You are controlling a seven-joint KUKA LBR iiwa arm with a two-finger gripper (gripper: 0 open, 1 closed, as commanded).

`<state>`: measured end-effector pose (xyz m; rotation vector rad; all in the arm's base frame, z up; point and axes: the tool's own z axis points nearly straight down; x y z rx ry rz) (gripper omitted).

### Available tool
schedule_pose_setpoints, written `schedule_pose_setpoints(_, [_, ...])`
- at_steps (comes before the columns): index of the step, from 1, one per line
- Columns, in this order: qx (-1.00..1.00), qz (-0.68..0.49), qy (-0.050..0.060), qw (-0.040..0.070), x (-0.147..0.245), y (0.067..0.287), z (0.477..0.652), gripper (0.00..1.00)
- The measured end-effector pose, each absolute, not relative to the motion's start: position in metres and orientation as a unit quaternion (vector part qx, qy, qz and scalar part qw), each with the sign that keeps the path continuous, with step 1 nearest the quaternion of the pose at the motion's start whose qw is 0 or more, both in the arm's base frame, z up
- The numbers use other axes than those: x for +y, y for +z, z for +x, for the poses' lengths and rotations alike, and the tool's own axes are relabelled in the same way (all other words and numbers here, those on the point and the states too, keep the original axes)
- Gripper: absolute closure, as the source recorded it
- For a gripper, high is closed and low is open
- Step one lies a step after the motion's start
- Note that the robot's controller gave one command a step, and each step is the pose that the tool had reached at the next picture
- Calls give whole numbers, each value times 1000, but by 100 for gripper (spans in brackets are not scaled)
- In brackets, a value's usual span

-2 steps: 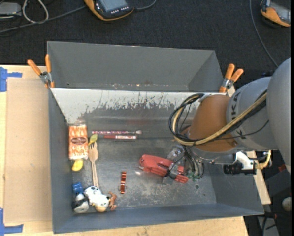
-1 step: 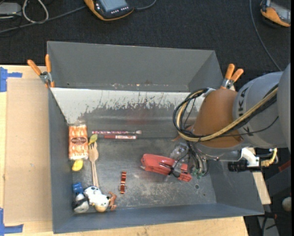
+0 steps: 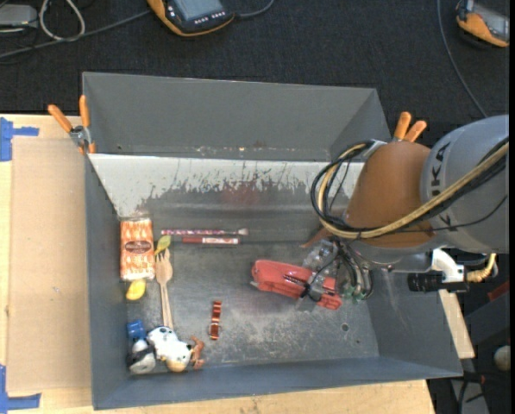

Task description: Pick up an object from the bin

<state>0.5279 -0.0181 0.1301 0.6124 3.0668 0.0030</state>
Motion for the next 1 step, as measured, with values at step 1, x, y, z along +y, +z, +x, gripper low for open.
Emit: schedule_pose_setpoints(1, [981, 195, 1, 6, -18, 140, 528, 100])
